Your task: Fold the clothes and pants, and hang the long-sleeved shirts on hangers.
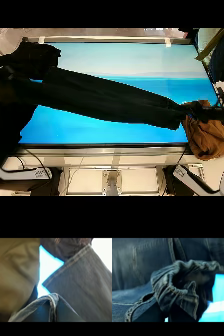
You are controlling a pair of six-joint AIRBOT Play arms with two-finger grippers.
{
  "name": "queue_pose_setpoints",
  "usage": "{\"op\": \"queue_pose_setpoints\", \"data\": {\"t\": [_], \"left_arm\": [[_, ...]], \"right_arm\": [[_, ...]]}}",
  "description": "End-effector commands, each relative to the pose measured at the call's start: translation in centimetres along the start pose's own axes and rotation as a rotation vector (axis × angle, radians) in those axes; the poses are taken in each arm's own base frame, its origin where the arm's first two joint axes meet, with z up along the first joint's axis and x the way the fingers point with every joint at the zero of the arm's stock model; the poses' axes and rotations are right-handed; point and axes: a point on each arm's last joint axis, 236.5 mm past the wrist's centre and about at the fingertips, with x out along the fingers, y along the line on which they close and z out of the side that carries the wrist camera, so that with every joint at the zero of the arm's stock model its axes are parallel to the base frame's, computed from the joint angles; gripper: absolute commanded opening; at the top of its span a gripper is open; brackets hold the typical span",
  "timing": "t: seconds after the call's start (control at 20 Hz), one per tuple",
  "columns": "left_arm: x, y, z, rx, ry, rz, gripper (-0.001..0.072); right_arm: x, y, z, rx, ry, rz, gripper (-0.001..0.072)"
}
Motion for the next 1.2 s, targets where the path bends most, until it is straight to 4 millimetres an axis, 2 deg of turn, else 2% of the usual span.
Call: {"op": "queue_pose_setpoints", "data": {"t": [0.0,0.1,0.2,0.3,0.4,0.55,0.6,0.65,0.7,0.75,0.8,0.85,1.0,1.05,1.15], "left_arm": [[6.7,-3.2,1.8,0.12,-0.041,0.074,0.0018],[9.6,-3.8,1.7,0.168,-0.035,0.115,0.0019],[12.1,-3.4,1.4,0.157,-0.032,0.154,0.0019],[14.0,-3.4,1.0,0.14,-0.036,0.149,0.0019],[15.2,-4.4,1.4,0.125,-0.082,0.122,0.0019],[15.8,-6.4,2.1,0.136,-0.141,0.083,0.0021],[15.8,-7.1,2.5,0.142,-0.162,0.07,0.0046],[15.6,-7.7,3.0,0.147,-0.183,0.059,0.0255],[15.1,-8.3,3.9,0.146,-0.204,0.049,0.0562],[14.4,-8.8,4.9,0.131,-0.22,0.037,0.0638],[13.2,-9.3,6.1,0.115,-0.235,0.026,0.0638],[11.6,-9.7,7.5,0.102,-0.257,0.021,0.0638],[5.0,-12.2,11.6,0.102,-0.362,-0.022,0.0636],[2.5,-13.2,12.8,0.106,-0.4,-0.039,0.0635],[-2.9,-15.4,14.5,0.116,-0.461,-0.076,0.0625]], "right_arm": [[4.6,-0.8,4.7,0.079,-0.082,-0.025,0.0039],[6.1,-1.3,6.1,0.114,-0.09,-0.035,0.0039],[7.4,-1.8,7.0,0.147,-0.1,-0.044,0.0039],[8.7,-1.9,6.6,0.164,-0.074,-0.047,0.004],[9.6,-1.8,6.2,0.166,-0.054,-0.051,0.004],[9.8,-2.0,6.8,0.212,-0.083,-0.055,0.0042],[9.7,-2.0,7.0,0.213,-0.09,-0.056,0.0042],[9.7,-1.9,7.1,0.211,-0.093,-0.055,0.0043],[9.4,-1.8,7.5,0.204,-0.104,-0.054,0.0065],[8.9,-1.4,8.2,0.195,-0.124,-0.049,0.0159],[8.2,-0.7,9.2,0.179,-0.148,-0.039,0.03],[7.1,0.2,10.2,0.159,-0.176,-0.029,0.0355],[2.2,2.5,13.4,0.038,-0.295,-0.048,0.0354],[0.5,2.8,13.7,-0.015,-0.319,-0.081,0.0353],[-2.9,2.1,12.8,-0.096,-0.32,-0.173,0.0353]]}}
